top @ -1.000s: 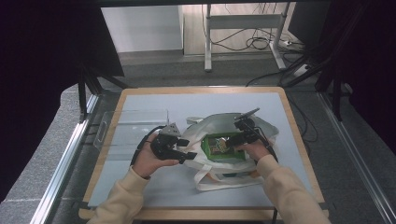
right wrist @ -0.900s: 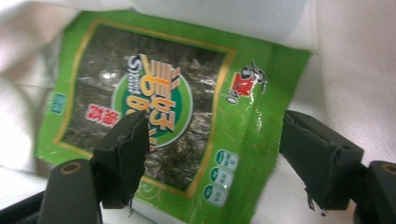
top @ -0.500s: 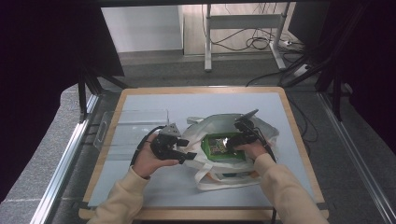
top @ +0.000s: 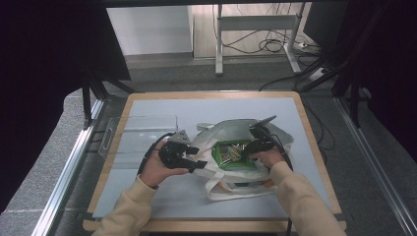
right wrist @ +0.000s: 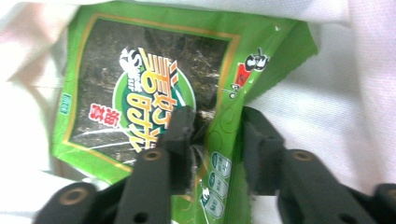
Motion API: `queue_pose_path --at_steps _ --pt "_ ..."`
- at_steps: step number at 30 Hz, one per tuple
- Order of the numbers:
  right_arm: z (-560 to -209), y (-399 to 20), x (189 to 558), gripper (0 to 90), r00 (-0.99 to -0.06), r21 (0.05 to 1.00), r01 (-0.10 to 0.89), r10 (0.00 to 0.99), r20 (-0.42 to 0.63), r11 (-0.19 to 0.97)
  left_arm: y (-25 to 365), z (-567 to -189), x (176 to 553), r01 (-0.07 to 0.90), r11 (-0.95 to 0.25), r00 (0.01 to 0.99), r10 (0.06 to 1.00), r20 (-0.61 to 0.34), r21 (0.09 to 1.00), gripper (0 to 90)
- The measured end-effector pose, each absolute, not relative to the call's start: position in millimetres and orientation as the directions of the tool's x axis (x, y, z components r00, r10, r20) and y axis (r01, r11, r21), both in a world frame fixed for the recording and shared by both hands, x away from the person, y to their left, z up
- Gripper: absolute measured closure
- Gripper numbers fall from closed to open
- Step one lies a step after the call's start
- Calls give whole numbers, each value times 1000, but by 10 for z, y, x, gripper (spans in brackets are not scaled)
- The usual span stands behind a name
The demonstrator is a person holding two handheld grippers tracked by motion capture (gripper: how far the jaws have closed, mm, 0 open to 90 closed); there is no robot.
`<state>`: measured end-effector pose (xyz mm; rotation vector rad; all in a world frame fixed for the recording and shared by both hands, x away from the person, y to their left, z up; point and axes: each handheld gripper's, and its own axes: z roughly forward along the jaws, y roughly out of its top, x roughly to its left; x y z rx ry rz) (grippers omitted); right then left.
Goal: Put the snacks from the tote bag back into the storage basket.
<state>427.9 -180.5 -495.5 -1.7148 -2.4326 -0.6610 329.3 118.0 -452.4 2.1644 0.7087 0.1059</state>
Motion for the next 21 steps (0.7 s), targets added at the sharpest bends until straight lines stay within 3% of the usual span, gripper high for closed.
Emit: queue_pose_path --at_steps 6,21 --pt "-4923 -1819 4268 839 -357 299 918 875 328 262 1185 -4526 3297 452 -493 837 523 -162 743 375" --pt "-4752 -1881 4153 862 -398 374 886 864 308 275 1200 -4523 3301 453 -489 834 527 -161 745 373"
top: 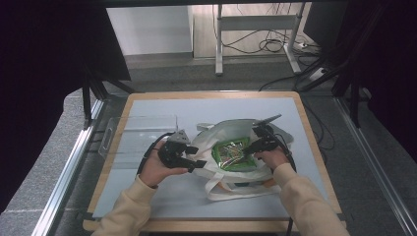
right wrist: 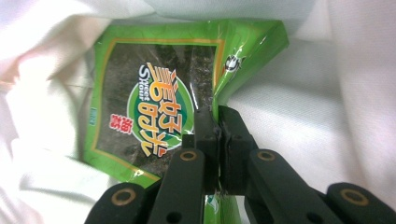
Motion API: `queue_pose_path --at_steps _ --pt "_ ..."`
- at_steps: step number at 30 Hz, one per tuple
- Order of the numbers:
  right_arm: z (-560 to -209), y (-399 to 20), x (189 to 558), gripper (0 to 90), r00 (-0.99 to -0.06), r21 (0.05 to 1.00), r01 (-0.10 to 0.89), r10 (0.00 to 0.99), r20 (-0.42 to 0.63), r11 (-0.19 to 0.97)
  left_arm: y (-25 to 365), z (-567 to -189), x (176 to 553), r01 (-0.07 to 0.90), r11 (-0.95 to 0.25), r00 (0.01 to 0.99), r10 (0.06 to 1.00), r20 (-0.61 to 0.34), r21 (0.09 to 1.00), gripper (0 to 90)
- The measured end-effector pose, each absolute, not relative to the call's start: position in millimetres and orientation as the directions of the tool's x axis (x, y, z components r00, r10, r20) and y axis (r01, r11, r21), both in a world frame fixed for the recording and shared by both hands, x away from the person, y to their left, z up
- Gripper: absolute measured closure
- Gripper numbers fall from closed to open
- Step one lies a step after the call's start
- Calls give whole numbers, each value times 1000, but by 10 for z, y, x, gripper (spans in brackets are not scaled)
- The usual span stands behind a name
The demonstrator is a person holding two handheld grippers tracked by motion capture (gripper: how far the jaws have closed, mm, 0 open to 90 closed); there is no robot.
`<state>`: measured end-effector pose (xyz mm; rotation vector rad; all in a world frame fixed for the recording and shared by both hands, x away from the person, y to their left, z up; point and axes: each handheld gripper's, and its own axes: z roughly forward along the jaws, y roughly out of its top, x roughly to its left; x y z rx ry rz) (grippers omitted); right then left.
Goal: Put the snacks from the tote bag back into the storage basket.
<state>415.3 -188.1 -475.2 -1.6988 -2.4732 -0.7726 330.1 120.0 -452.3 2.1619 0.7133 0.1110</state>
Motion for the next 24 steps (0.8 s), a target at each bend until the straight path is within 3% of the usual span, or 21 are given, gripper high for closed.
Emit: queue_pose_path --at_steps 24 --pt "-4102 -2203 3868 872 -513 575 758 826 233 309 1212 -4510 3296 455 -481 830 534 -161 749 369"
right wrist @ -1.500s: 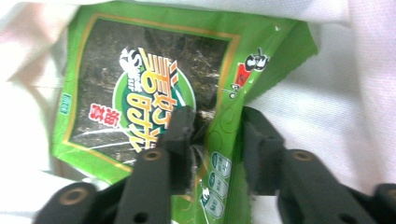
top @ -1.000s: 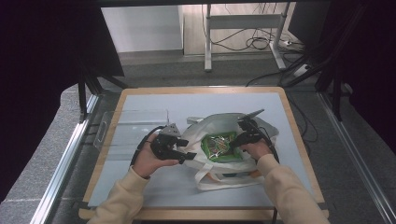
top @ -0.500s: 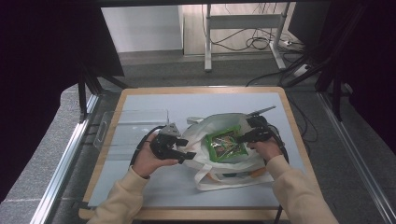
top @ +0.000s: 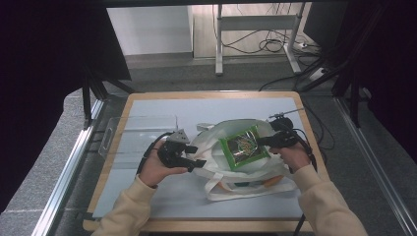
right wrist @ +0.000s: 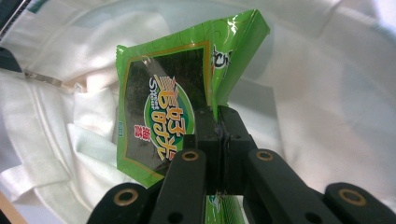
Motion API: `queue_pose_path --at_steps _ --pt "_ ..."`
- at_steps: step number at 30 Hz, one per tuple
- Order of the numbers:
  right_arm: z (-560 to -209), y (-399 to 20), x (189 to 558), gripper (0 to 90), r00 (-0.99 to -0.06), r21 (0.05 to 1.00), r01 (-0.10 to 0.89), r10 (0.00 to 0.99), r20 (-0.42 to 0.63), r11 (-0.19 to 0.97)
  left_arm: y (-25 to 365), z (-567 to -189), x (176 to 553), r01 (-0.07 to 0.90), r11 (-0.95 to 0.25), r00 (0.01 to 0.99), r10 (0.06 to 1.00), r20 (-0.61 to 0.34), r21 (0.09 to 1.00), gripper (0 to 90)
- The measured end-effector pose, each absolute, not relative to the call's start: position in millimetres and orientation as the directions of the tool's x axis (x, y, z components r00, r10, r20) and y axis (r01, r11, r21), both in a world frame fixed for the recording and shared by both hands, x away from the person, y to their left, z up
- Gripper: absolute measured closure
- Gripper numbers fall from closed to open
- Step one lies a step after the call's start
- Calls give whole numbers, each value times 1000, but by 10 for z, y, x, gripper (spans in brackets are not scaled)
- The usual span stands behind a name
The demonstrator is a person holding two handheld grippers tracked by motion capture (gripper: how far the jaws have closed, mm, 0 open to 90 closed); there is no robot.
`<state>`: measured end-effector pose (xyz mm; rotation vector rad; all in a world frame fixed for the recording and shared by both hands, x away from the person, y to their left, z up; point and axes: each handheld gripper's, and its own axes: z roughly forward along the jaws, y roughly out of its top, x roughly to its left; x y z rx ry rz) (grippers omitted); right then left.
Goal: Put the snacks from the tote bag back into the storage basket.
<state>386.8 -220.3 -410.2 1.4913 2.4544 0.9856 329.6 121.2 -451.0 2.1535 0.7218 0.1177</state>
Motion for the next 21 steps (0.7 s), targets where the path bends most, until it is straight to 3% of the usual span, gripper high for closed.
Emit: queue_pose_path --at_steps 21 --pt "-3906 -2297 3808 872 -658 694 620 724 205 367 1311 -4409 3311 444 -461 827 541 -154 768 366"
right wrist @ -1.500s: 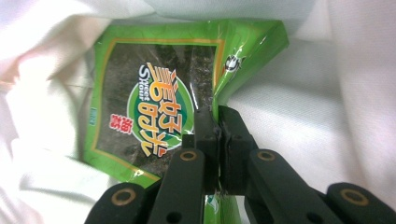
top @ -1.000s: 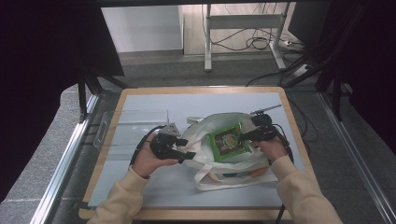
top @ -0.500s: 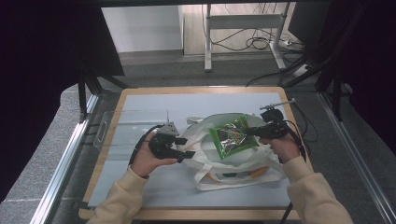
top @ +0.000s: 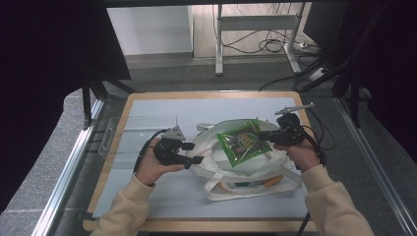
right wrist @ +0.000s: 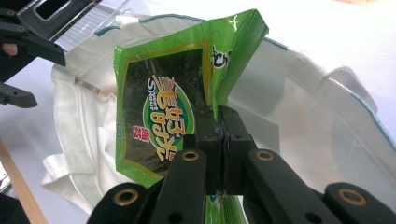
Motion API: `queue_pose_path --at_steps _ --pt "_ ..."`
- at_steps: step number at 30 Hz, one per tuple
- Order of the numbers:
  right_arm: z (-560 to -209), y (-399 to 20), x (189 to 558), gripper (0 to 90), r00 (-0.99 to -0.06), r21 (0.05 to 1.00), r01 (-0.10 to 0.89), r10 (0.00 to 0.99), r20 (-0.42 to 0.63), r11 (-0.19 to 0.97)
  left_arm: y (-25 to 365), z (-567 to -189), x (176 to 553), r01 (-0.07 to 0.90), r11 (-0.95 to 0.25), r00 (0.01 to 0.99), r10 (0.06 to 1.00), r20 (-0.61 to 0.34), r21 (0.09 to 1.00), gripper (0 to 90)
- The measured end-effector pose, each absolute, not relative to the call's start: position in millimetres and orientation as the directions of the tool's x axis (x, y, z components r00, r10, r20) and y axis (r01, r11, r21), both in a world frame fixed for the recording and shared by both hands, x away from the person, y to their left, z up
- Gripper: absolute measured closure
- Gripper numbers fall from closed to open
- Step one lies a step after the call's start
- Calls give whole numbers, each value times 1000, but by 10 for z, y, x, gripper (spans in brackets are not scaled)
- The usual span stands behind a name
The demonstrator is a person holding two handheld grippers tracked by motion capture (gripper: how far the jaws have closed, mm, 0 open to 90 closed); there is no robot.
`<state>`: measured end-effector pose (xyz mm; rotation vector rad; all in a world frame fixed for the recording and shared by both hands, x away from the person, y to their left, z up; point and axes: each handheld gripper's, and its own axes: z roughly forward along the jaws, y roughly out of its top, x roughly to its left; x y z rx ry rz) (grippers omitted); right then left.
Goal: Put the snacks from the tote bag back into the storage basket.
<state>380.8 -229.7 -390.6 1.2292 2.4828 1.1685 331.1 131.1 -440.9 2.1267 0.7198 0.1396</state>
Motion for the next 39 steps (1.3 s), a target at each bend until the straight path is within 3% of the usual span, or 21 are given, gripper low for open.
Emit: queue_pose_path --at_steps 13,39 --pt "-3869 -2303 3839 872 -726 738 548 662 185 394 1276 -4259 3412 455 -439 814 558 -162 774 362" --pt "-3739 -2088 3765 872 -825 772 403 560 75 491 963 -4006 3756 436 -485 862 468 -196 759 350"
